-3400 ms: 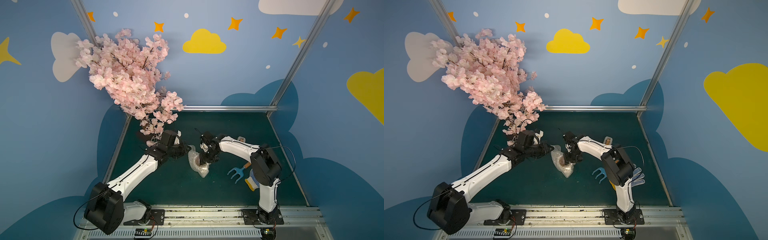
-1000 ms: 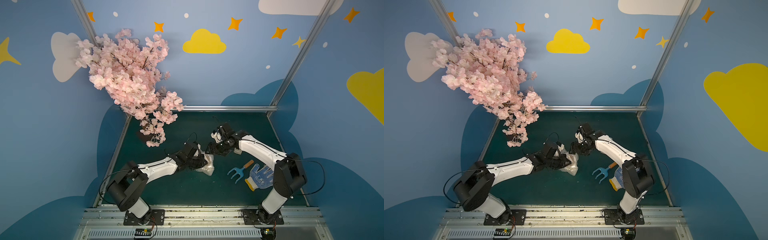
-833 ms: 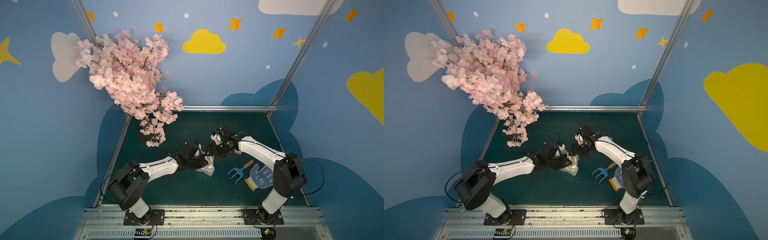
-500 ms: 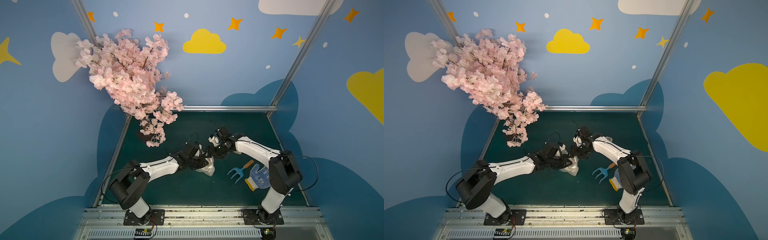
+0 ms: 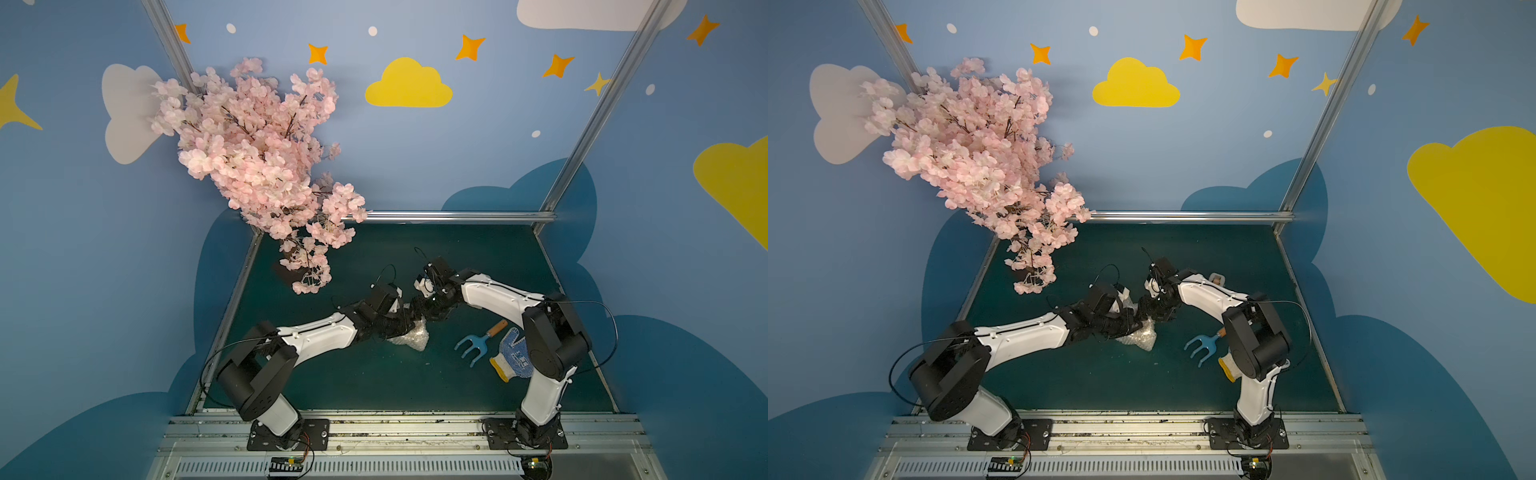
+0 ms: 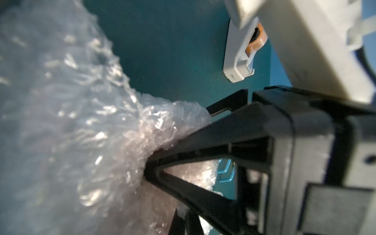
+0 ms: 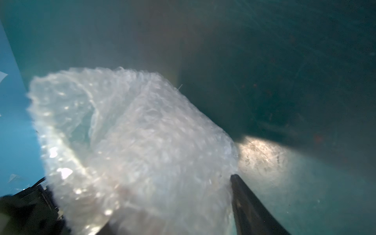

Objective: Wrap mugs in bubble wrap
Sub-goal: Wrap the mug in bubble wrap.

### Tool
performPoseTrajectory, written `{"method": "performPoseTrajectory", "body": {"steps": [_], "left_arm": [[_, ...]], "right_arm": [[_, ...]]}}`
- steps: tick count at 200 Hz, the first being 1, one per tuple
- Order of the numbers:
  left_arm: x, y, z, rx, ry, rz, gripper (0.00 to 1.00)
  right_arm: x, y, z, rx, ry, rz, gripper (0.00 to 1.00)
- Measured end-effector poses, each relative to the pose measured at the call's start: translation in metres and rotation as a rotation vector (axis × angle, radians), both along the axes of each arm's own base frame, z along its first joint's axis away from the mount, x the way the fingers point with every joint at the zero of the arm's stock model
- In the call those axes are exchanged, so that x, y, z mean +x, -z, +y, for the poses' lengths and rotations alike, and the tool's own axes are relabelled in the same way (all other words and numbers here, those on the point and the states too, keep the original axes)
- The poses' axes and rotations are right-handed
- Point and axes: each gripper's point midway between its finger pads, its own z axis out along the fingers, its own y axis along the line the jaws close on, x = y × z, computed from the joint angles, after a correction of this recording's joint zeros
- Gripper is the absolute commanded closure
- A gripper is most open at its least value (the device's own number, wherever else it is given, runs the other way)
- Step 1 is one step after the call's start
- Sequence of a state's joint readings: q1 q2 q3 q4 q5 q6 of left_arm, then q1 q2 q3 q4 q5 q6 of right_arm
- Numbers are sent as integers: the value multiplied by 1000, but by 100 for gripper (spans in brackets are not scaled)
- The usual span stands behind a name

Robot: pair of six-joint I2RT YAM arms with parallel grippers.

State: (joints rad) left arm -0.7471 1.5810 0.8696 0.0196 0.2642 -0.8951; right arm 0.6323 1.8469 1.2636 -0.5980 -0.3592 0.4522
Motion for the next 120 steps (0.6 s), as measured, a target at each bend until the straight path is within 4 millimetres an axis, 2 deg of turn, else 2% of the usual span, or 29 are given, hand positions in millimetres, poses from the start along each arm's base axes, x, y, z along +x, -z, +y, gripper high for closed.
{"method": "performPoseTrajectory", "body": {"steps": [39, 79, 103, 120], "left_arm": [[-7, -14, 3, -7, 23, -19, 76], [-11, -39, 4, -40, 40, -70, 74], [-12, -47, 8, -40, 35, -88, 73], [-11, -54, 11, -45, 20, -113, 76]], "right_arm": [[-1, 9, -1, -17, 12, 17, 40], [-5, 14, 0, -31, 11, 23, 40], [-7, 17, 1, -38, 11, 30, 40], [-8, 18, 2, -40, 13, 32, 40]]}}
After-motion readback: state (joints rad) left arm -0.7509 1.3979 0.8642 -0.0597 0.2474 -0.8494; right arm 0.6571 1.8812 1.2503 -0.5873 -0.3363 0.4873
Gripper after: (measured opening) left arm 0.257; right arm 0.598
